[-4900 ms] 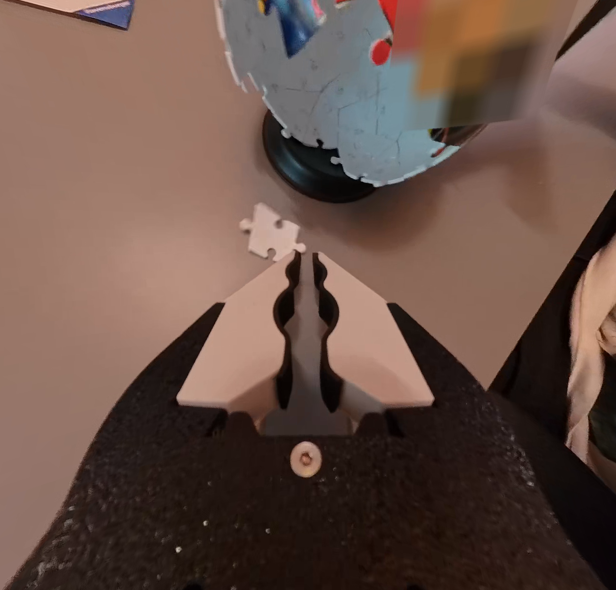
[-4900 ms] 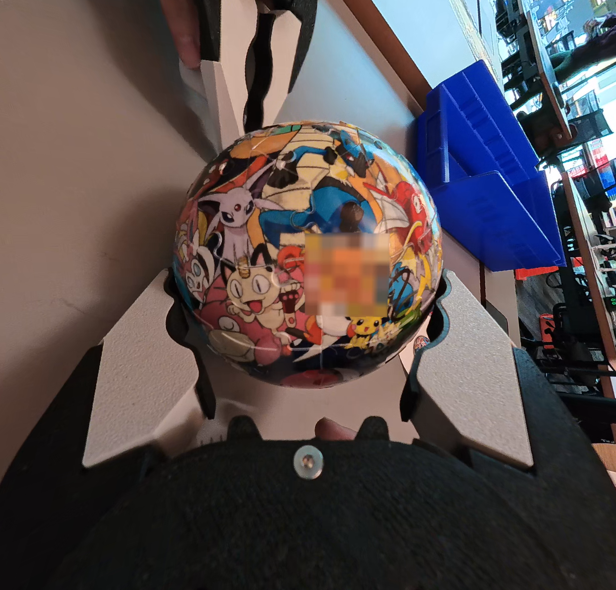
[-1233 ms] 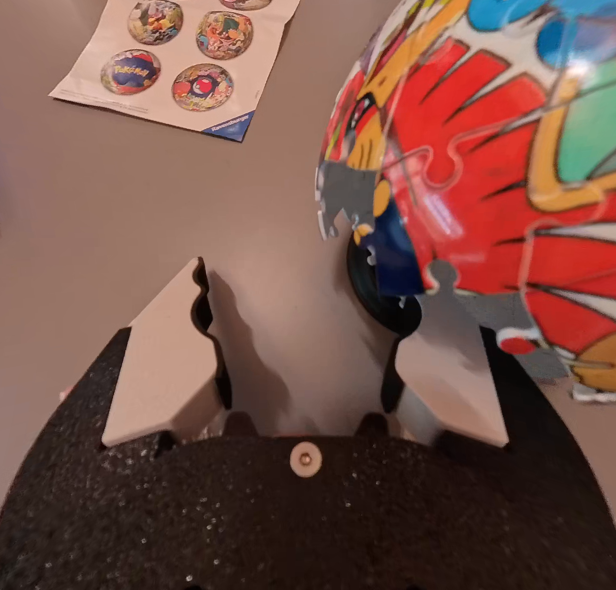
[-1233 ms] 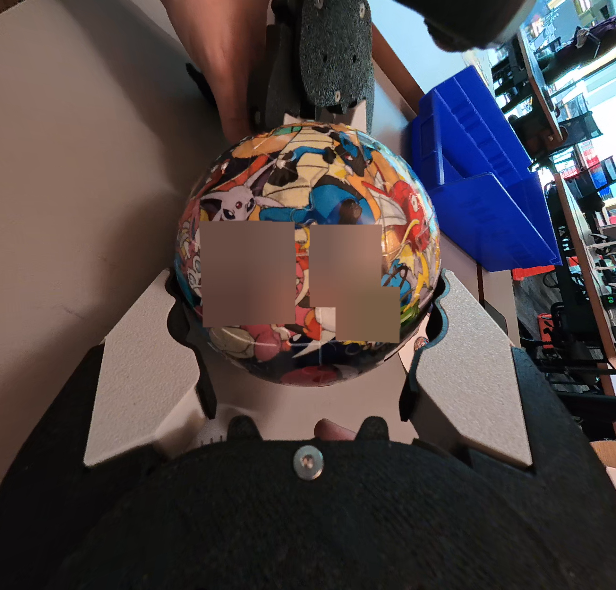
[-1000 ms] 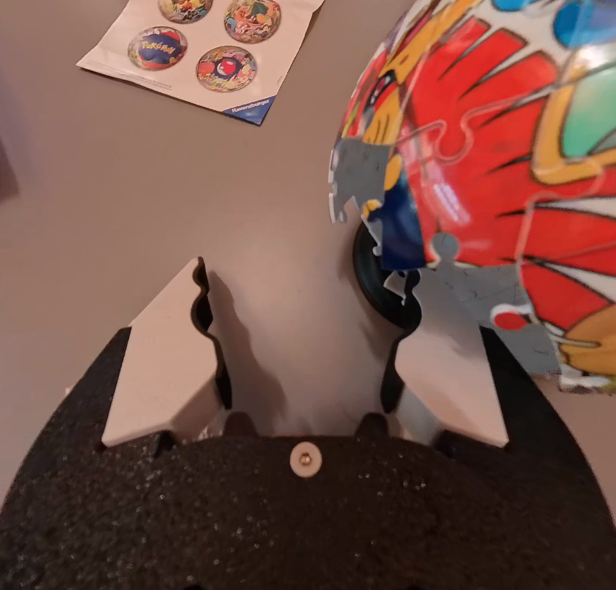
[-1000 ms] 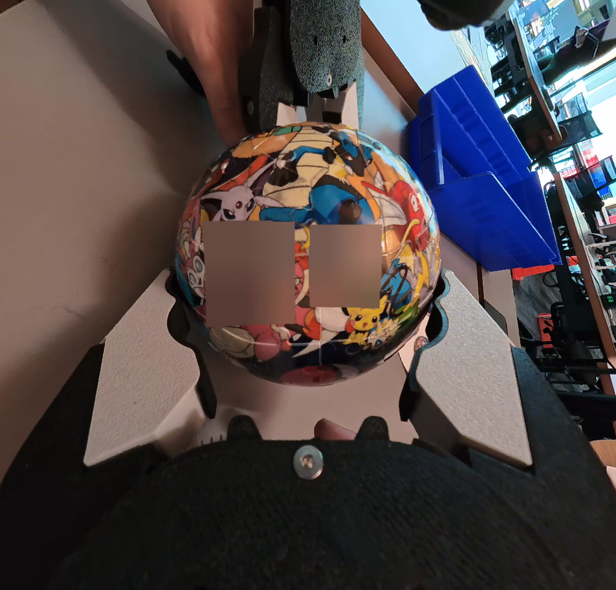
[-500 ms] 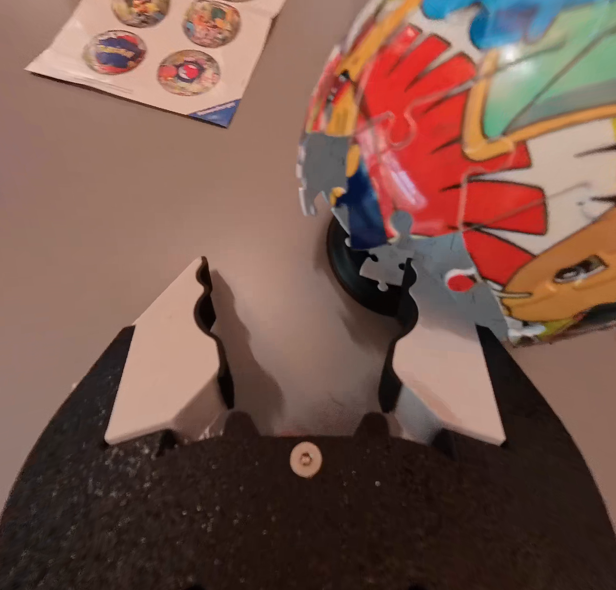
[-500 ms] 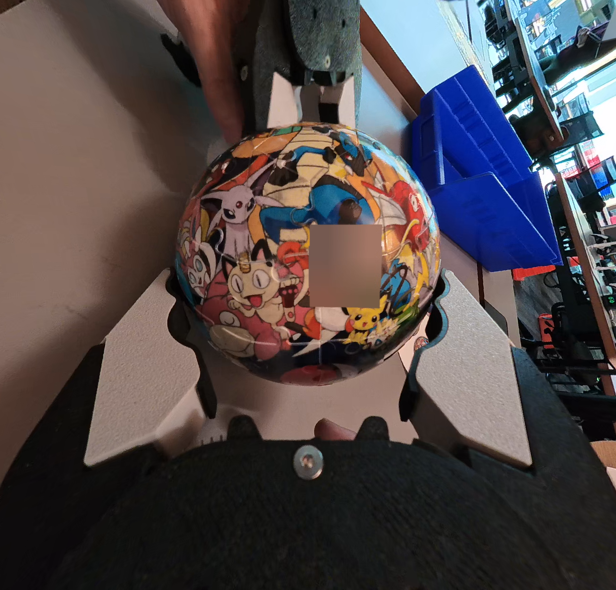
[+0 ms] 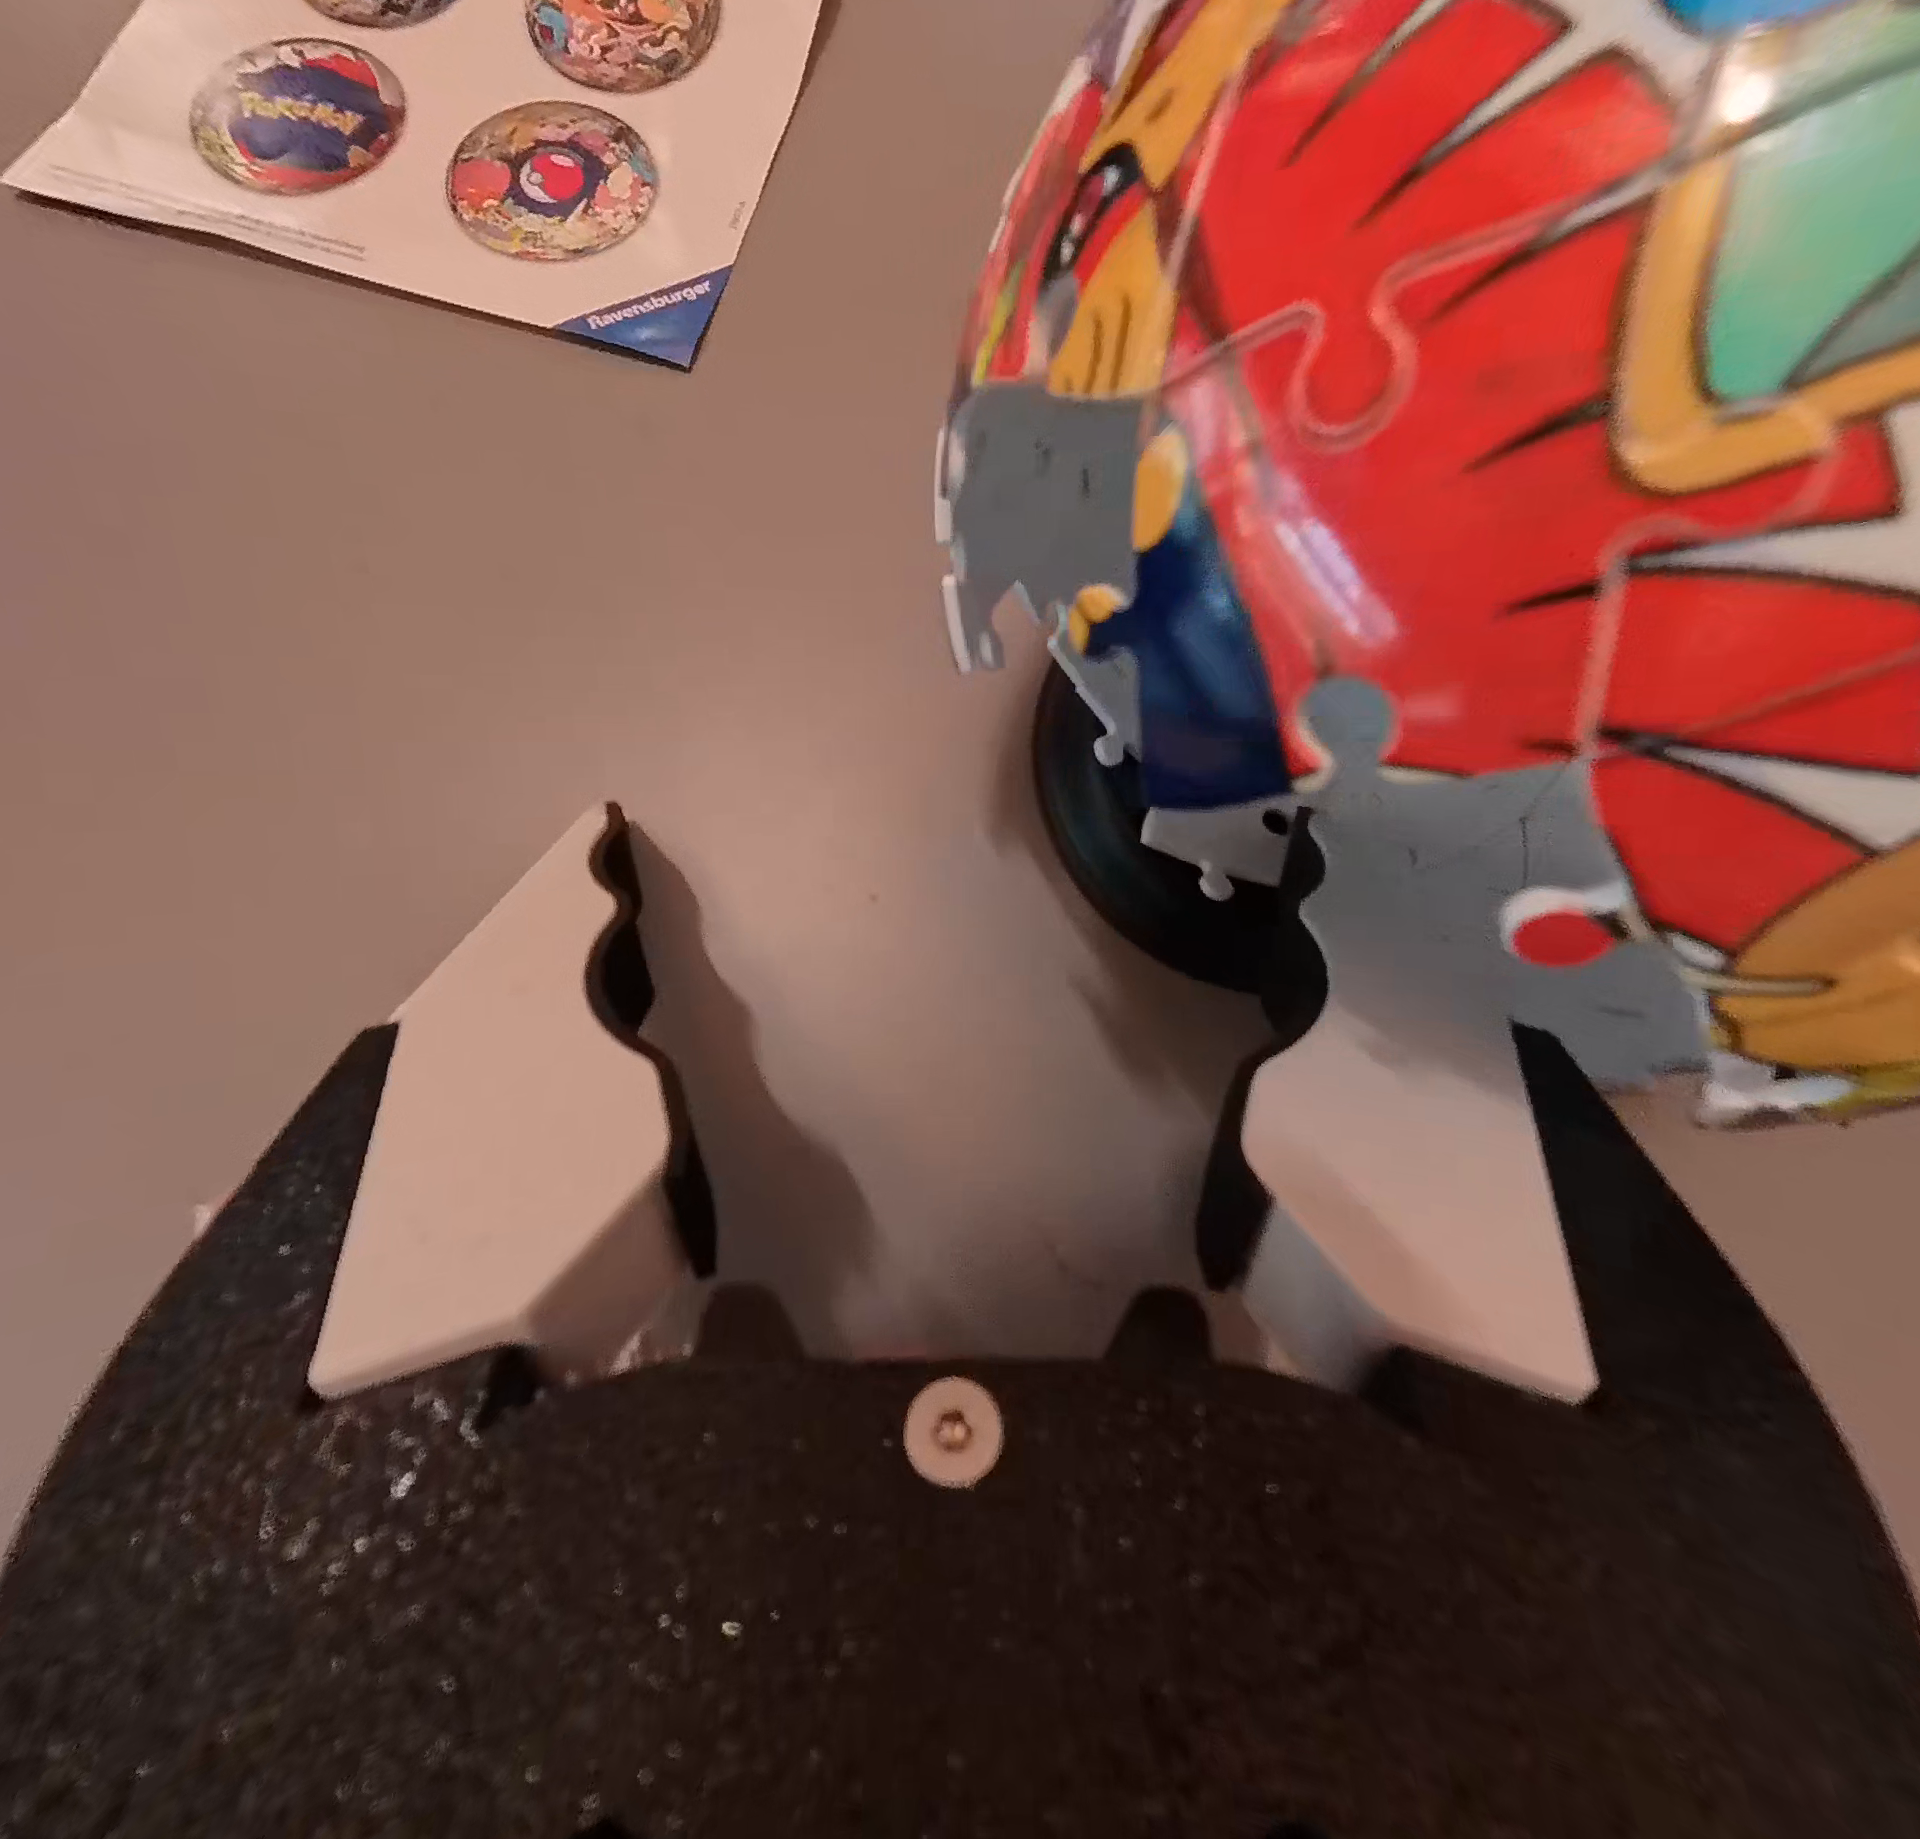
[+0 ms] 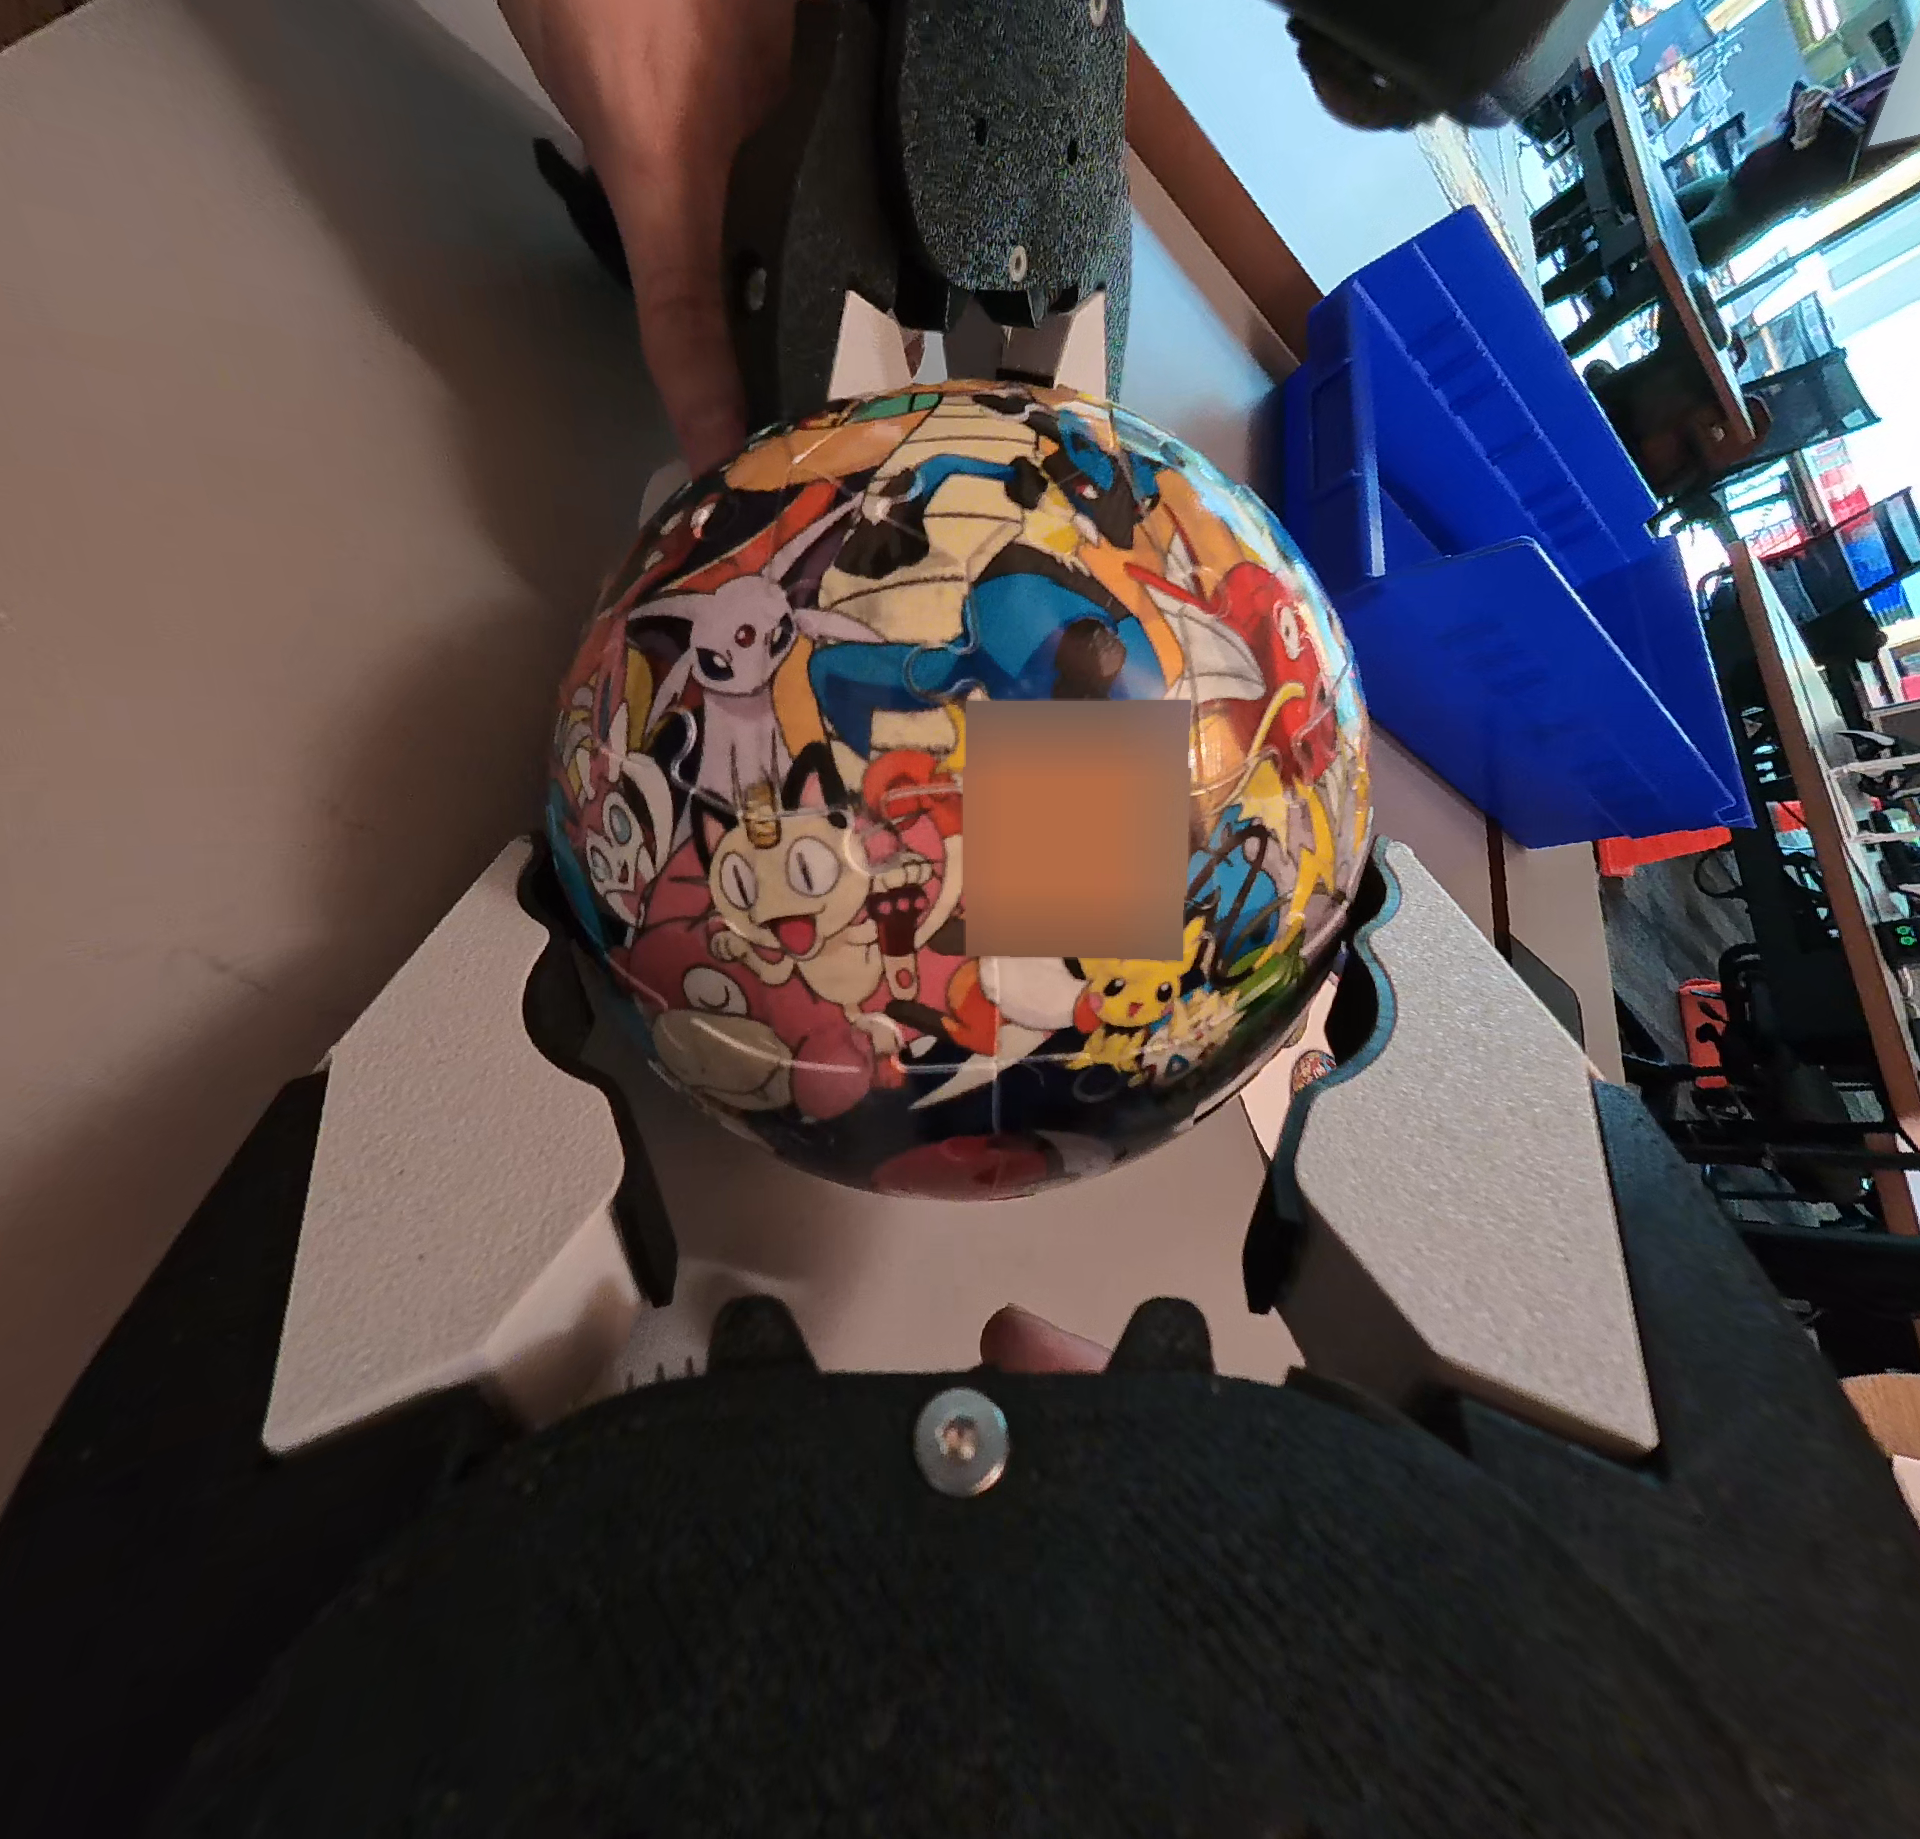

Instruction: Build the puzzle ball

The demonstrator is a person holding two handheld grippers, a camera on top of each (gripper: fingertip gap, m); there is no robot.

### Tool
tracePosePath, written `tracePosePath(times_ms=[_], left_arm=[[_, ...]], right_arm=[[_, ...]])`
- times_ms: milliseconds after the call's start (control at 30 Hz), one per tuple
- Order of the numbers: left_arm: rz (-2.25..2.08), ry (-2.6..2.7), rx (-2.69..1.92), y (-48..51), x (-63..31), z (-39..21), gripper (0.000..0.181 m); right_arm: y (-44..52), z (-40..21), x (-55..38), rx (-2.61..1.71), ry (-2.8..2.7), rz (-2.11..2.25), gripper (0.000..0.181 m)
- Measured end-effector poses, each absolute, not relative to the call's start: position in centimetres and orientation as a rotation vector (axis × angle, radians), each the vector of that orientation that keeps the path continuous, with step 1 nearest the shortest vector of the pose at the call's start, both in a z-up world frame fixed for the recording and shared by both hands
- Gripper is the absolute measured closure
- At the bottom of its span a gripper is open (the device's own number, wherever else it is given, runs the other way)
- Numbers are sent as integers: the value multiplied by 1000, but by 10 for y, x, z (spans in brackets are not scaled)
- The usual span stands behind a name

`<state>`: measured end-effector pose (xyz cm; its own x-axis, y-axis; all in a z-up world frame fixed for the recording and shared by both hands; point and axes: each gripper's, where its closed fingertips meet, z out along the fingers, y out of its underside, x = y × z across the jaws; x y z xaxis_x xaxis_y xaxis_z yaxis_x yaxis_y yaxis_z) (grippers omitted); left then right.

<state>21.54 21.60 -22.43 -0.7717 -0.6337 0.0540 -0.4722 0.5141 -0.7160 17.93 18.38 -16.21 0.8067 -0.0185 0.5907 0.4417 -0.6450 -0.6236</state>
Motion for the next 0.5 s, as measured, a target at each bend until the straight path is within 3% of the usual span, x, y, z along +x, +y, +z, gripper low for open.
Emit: tracePosePath(times_ms=[267, 500], left_arm=[[-1294, 2499, -1049, 219, 220, -208, 70], [-1130, 2526, -941, 217, 221, -218, 70]], right_arm=[[183, -162, 179, -2177, -312, -721, 37], [183, -162, 179, -2180, -311, -723, 37]])
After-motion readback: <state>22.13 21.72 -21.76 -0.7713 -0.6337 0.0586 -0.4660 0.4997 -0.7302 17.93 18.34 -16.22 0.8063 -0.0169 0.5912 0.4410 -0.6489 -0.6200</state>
